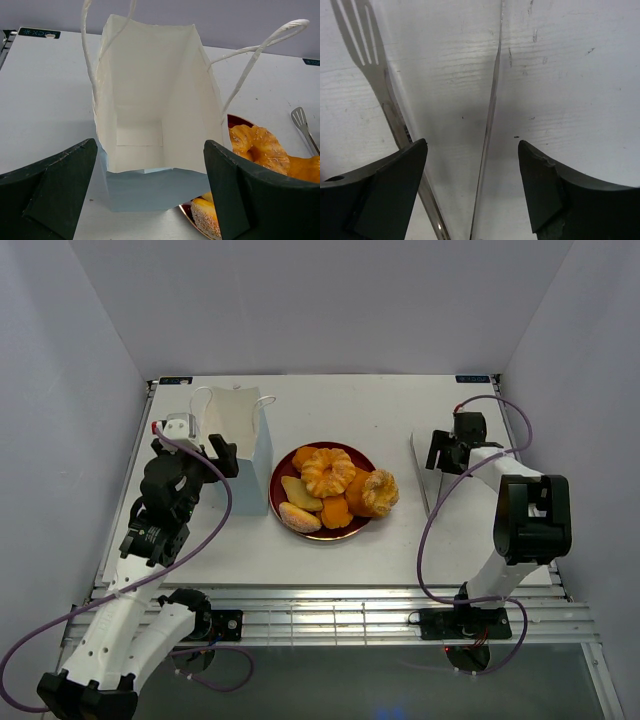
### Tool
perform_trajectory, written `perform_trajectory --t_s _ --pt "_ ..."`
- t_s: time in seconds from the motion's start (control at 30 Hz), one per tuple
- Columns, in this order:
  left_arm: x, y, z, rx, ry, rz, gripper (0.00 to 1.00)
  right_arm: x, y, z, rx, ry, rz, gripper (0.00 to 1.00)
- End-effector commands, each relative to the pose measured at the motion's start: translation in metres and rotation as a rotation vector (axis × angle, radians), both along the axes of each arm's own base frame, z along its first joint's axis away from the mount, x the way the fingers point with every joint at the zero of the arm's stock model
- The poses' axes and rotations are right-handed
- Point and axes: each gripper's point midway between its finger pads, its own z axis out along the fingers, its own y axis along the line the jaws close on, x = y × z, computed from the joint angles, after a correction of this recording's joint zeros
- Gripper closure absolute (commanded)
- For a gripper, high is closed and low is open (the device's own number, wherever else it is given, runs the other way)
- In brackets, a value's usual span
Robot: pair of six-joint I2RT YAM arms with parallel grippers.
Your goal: Place the fake bread into the paper bag
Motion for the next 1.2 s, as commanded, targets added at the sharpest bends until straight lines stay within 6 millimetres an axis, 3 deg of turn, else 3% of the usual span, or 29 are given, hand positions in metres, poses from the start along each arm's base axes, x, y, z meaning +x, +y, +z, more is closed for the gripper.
perform_trajectory --t_s 0.0,0.1,0.2,0.3,0.5,0.77,1.03,1.17 --pt "-0.003 -0.001 0.003 0.002 -0.018 -0.008 0.02 0.007 0.011 0.041 0.041 -0.116 0.059 0.20" --pt "-0.004 0.001 0.004 0.001 -0.024 -0.001 0.02 -0.004 0.021 0.042 0.060 -0.137 0.105 0.02" --pt "-0.005 0.001 0.006 -0.003 -0.028 0.001 0.02 -0.019 0.028 0.033 0.057 -0.132 0.129 0.10" --pt "-0.004 0.001 0.005 -0.005 -0.028 0.000 0.02 -0.037 0.034 0.016 0.060 -0.098 0.143 0.10" --pt "-0.004 -0.003 0.004 -0.005 -0.022 -0.014 0.02 -0.050 0.044 0.006 0.073 -0.104 0.184 0.10" --pt "-0.004 -0.004 0.003 -0.004 -0.019 -0.015 0.02 -0.042 0.038 -0.008 0.026 -0.080 0.173 0.10" --pt "-0.003 -0.006 0.001 -0.001 -0.013 -0.022 0.02 -0.026 0.033 -0.010 -0.013 -0.096 0.165 0.09" --pt "-0.003 -0.006 0.000 0.002 -0.010 -0.023 0.02 -0.021 0.033 -0.013 -0.017 -0.095 0.169 0.04"
